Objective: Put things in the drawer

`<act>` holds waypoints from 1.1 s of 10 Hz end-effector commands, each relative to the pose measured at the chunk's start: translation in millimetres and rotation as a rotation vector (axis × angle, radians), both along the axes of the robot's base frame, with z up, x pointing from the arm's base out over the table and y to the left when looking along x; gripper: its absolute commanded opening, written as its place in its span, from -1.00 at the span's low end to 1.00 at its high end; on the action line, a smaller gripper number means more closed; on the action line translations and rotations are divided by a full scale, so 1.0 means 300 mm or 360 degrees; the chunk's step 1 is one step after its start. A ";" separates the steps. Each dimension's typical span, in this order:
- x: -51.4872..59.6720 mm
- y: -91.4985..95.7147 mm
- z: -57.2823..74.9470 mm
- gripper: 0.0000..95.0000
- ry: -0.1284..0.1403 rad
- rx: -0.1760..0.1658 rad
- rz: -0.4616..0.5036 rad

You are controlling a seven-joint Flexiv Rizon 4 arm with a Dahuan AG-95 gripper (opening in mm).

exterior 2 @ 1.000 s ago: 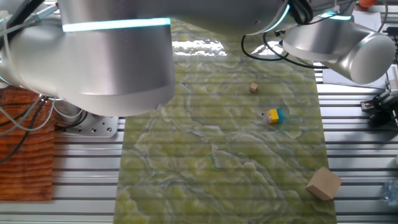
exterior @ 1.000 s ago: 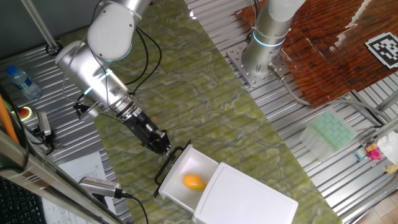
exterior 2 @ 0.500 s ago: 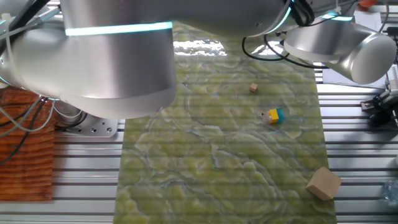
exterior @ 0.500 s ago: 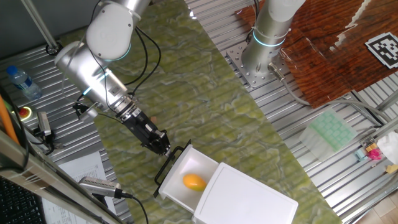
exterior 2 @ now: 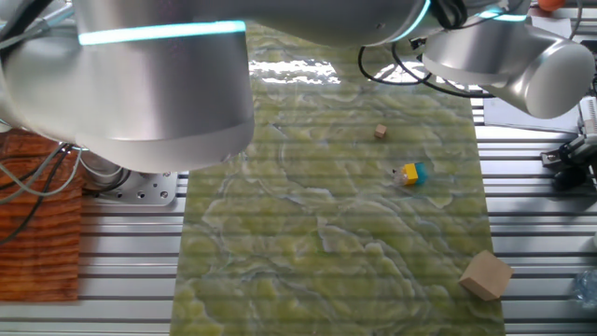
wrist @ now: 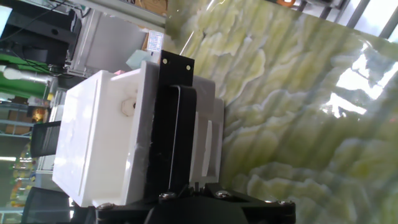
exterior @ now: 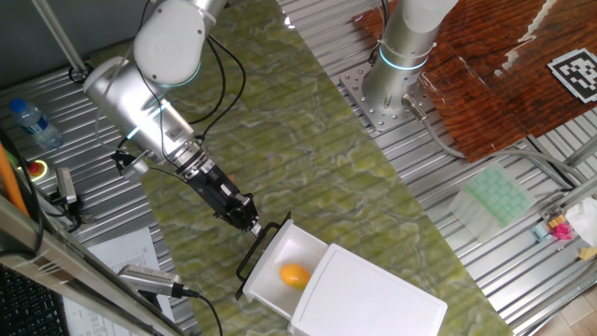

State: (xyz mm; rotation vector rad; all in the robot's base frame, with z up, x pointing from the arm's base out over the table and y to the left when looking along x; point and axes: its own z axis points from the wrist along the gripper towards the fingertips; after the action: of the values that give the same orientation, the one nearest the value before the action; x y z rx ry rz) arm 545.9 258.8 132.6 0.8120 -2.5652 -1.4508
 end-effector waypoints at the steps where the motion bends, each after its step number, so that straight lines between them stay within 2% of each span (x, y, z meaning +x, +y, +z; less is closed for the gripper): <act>1: 0.001 0.002 0.002 -1.00 0.0002 0.0007 0.0000; 6: -0.004 0.005 0.017 -1.00 0.0010 0.0025 -0.0007; 11: -0.005 0.005 0.021 -1.00 0.0025 -0.0016 -0.0043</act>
State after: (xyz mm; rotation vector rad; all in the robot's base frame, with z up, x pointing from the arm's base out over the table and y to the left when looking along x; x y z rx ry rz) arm 544.1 260.3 139.4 0.7628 -2.5818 -1.4444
